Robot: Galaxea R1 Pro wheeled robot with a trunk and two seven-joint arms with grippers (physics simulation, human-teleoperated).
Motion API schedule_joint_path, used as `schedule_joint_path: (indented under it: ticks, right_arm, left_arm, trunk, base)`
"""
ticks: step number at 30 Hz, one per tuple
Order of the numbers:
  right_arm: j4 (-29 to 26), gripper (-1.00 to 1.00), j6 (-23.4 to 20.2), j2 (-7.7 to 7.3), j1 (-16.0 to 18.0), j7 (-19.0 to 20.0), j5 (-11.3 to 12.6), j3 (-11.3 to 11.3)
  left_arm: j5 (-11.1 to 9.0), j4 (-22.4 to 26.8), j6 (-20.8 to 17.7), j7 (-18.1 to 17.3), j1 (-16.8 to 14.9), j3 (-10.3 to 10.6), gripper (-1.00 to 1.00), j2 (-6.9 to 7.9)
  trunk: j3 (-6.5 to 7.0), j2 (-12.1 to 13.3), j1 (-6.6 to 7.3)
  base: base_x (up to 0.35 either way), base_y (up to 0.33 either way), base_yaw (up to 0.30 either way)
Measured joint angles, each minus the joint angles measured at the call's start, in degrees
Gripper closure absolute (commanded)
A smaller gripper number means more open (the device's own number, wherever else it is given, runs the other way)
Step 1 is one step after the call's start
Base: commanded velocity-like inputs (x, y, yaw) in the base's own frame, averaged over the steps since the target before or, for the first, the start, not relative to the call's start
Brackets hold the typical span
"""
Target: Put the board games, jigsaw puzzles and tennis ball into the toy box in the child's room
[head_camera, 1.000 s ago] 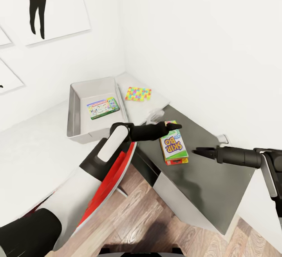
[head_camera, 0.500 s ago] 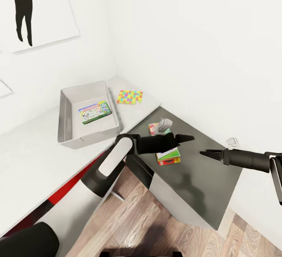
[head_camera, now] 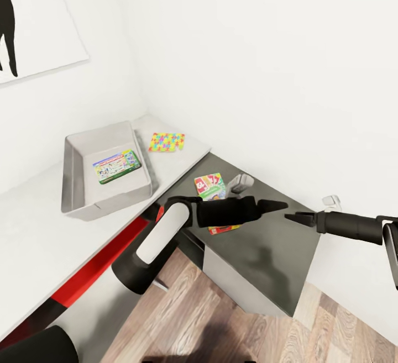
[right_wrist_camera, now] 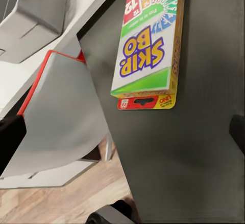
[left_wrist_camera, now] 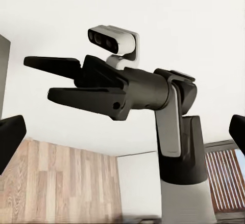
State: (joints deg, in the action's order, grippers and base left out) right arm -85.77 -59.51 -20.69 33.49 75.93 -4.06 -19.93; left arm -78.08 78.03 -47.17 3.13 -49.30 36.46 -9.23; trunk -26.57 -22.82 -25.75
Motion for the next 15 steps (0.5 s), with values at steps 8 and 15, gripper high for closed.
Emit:
schedule_joint_path:
  ticks: [8, 15]
  right_arm:
    - [-0.03, -1.00, -0.04, 0.78, 0.06, -0.19, -2.55, -0.15]
    - [-0.04, -1.00, -0.04, 1.67, 0.08, -0.26, -4.14, -0.20]
  left_arm:
    - [0.06, 0.17, 0.10, 2.44, 1.25, -0.05, -1.00, 0.51]
    - [0.14, 0.41, 0.11, 3.24, 2.17, -0.43, -1.00, 0.95]
  trunk:
    - [0.66, 0.00, 0.00]
    - [1.23, 0.00, 0.00]
  base:
    - [0.000, 0.000, -0.204]
    - [0.000, 0.000, -0.205]
